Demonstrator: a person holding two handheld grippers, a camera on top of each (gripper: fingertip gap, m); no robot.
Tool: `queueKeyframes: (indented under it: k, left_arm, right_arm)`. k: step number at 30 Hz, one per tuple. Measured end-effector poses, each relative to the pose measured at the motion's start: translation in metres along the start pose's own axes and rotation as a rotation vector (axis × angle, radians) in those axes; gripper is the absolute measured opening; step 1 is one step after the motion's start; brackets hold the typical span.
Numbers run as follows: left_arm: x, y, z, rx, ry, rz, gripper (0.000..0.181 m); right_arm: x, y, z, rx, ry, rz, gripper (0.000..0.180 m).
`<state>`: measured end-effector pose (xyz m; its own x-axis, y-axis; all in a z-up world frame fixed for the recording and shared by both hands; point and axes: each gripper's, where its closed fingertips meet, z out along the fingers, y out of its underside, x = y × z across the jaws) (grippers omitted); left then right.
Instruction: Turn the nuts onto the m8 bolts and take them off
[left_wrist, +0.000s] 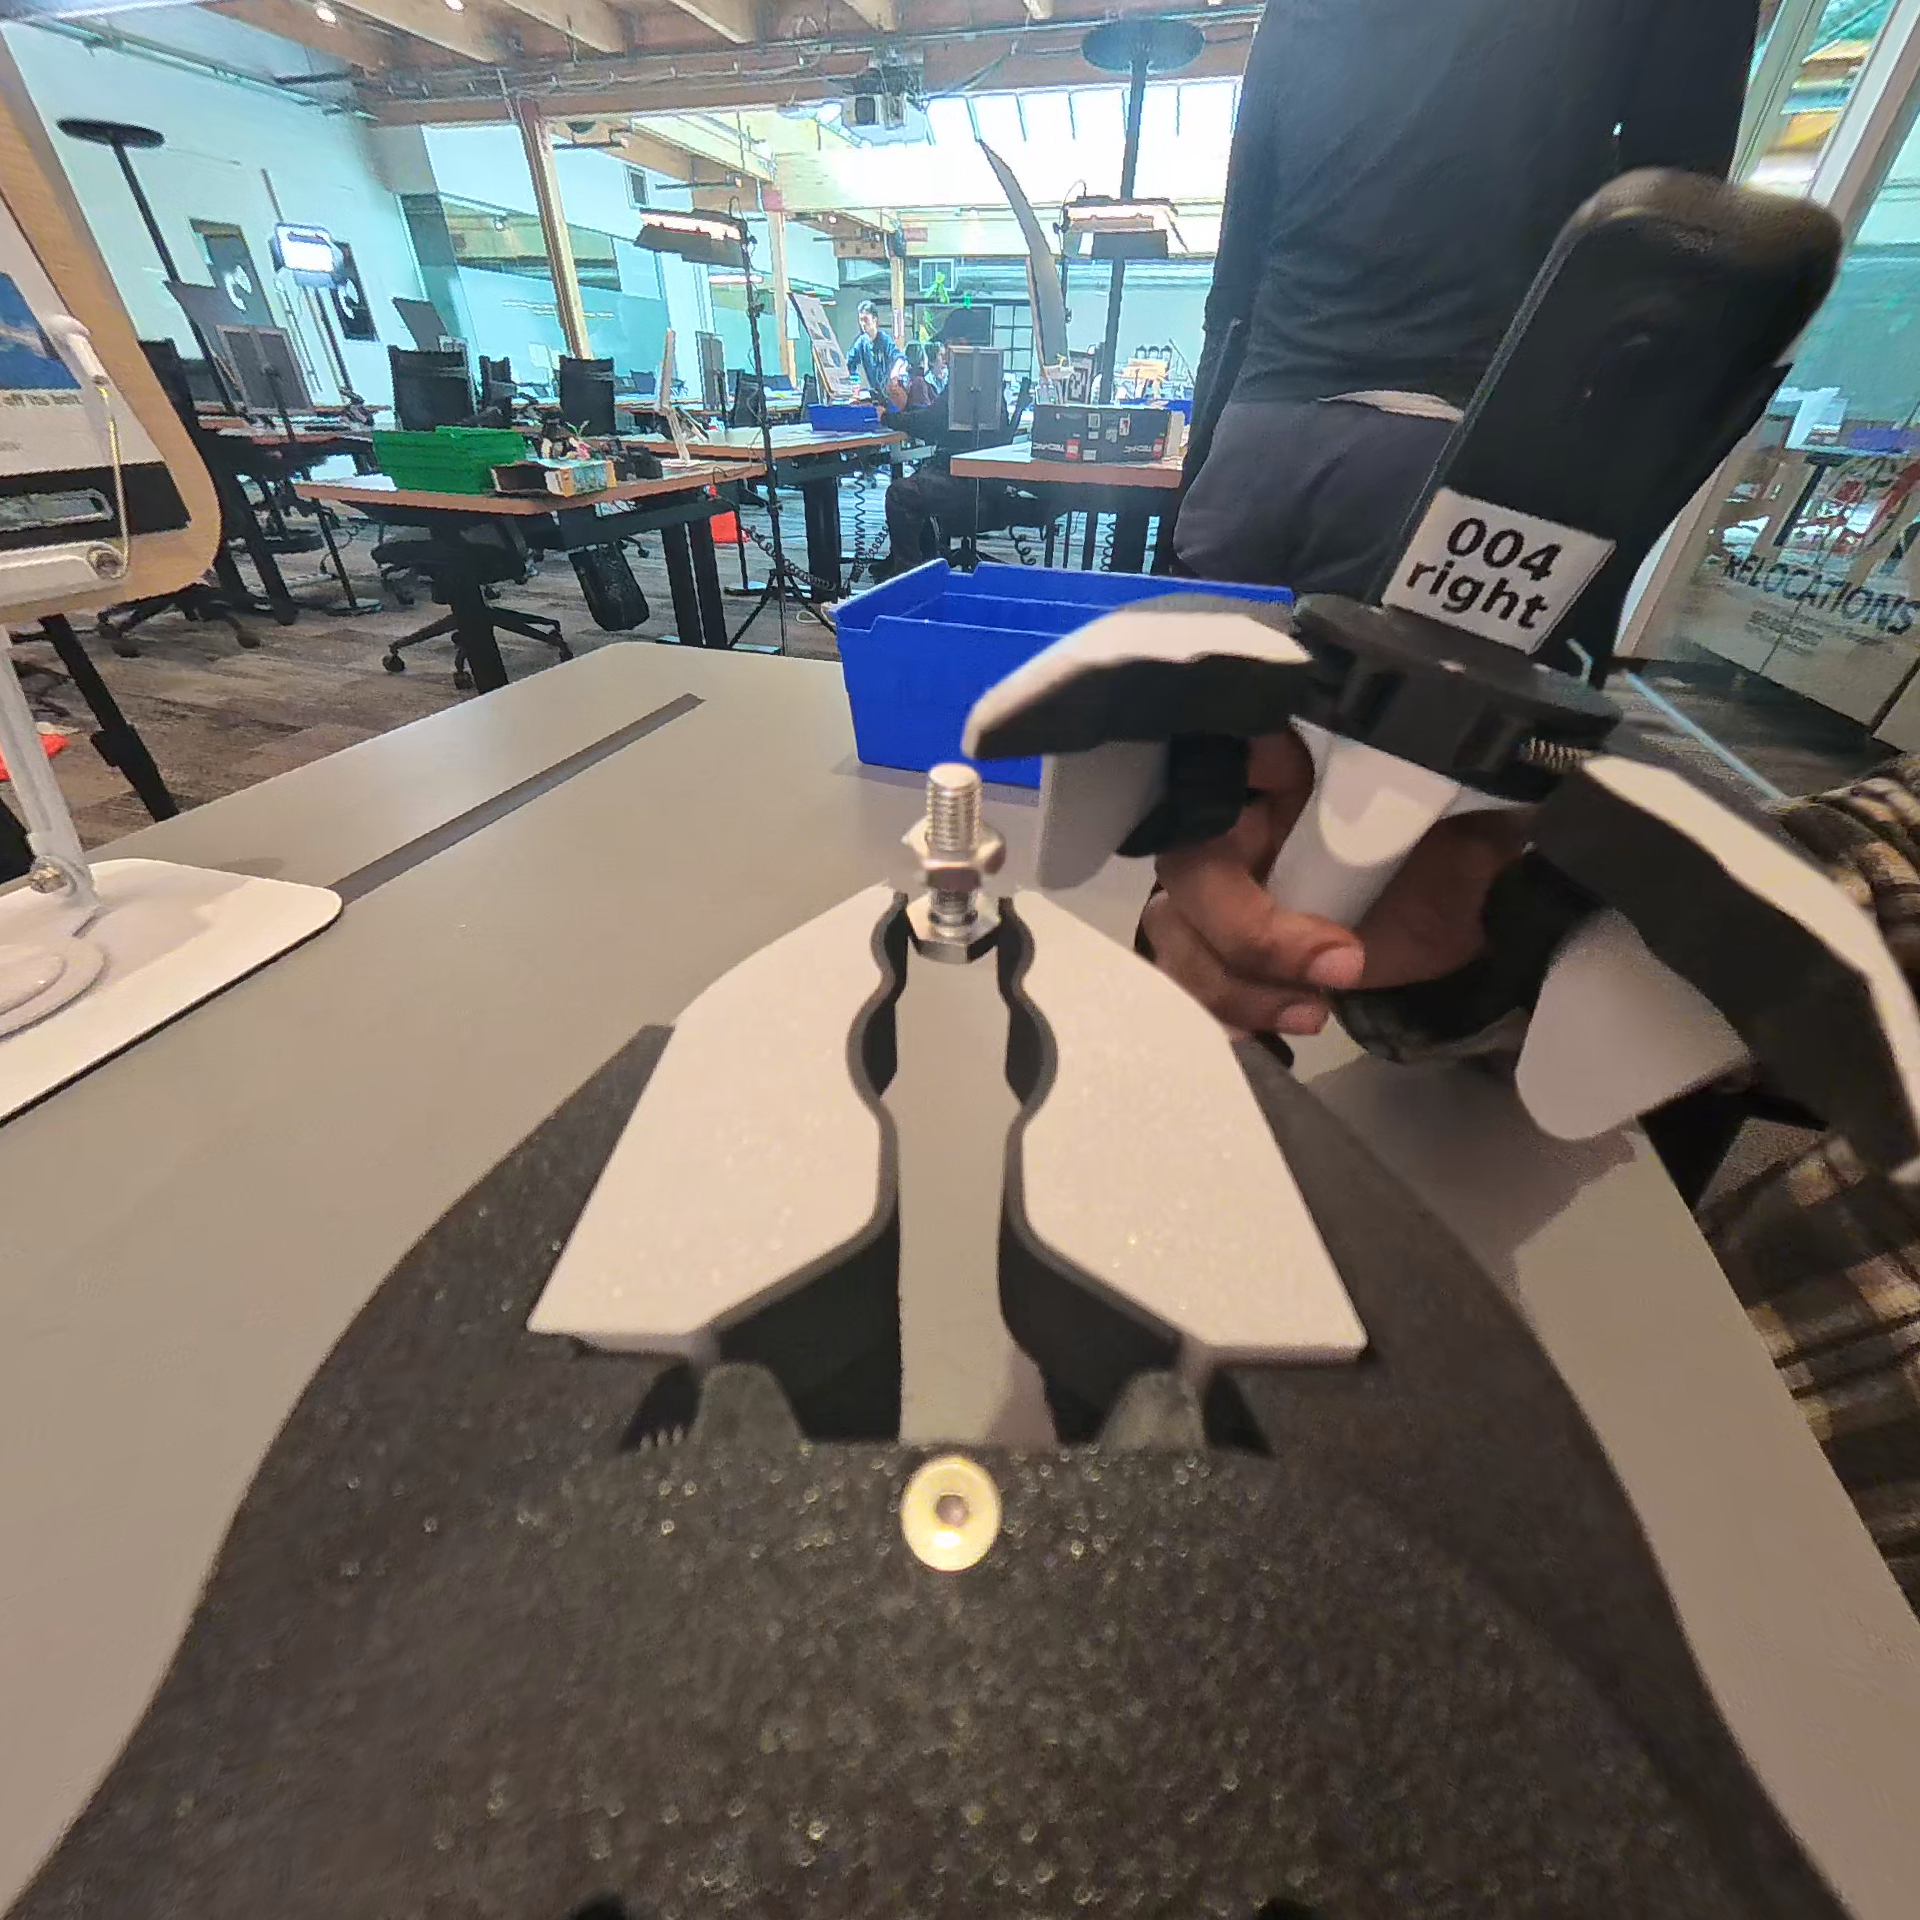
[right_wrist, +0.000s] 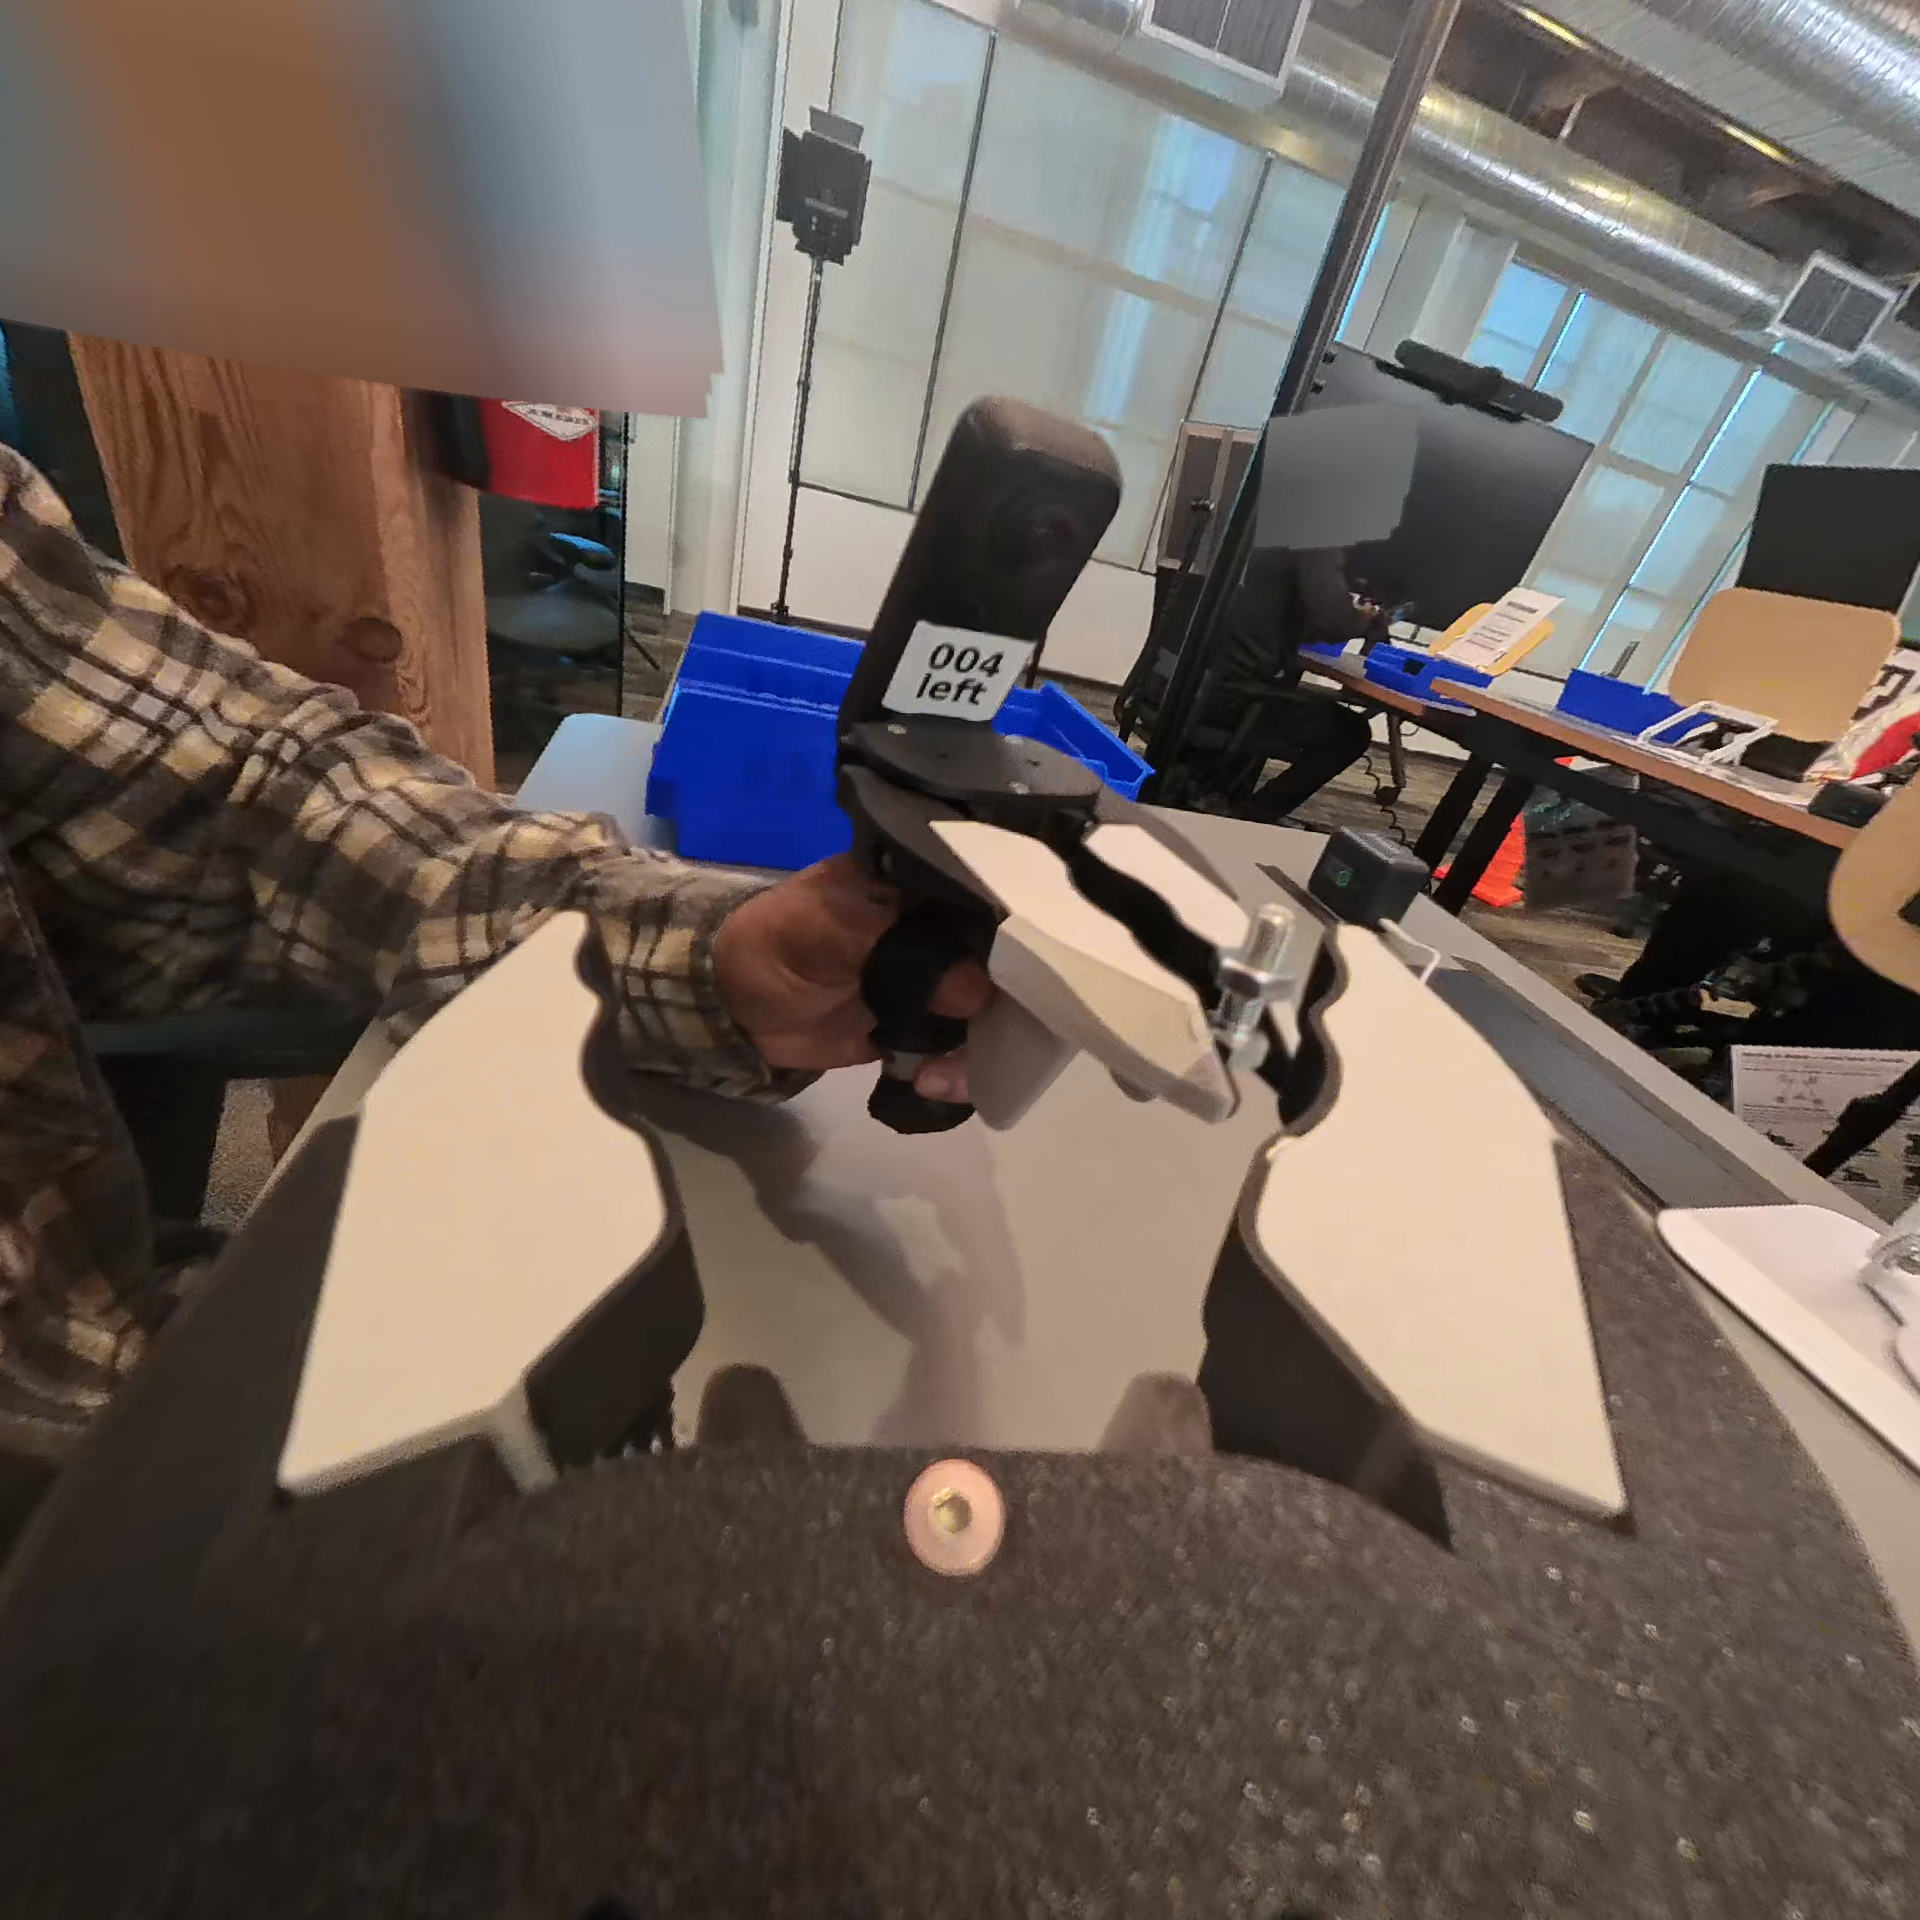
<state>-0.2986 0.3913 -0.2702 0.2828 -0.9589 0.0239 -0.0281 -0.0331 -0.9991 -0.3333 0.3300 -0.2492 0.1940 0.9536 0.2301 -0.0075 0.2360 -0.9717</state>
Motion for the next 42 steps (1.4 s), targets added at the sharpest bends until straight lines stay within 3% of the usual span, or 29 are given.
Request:
queueKeyframes:
  k: [20, 25, 29, 33, 36, 42]
  left_arm:
    - [0.002, -0.002, 0.0, 0.004, -0.005, 0.008, 0.016]
    - [0.002, 0.004, 0.002, -0.02, 0.007, -0.008, 0.016]
    - [0.006, 0.004, 0.005, -0.028, 0.018, 0.0, 0.016]
    - [0.006, 0.006, 0.005, -0.038, 0.023, 0.002, 0.015]
    - [0.007, 0.008, 0.006, -0.05, 0.025, 0.01, 0.015]
    - [0.008, 0.01, 0.008, -0.058, 0.029, 0.016, 0.015]
  right_arm:
    - [-0.005, 0.011, 0.01, -0.053, -0.024, 0.008, 0.13]
    - [0.011, -0.011, -0.006, 0.021, 0.017, 0.034, 0.109]
    - [0.04, -0.014, -0.011, 0.026, 0.04, 0.13, 0.058]
    - [0.054, -0.001, -0.01, -0.029, 0.052, 0.192, 0.029]
    - [0.055, 0.006, -0.008, -0.055, 0.038, 0.216, 0.018]
    - [0.052, 0.013, -0.003, -0.089, 0.015, 0.206, 0.012]
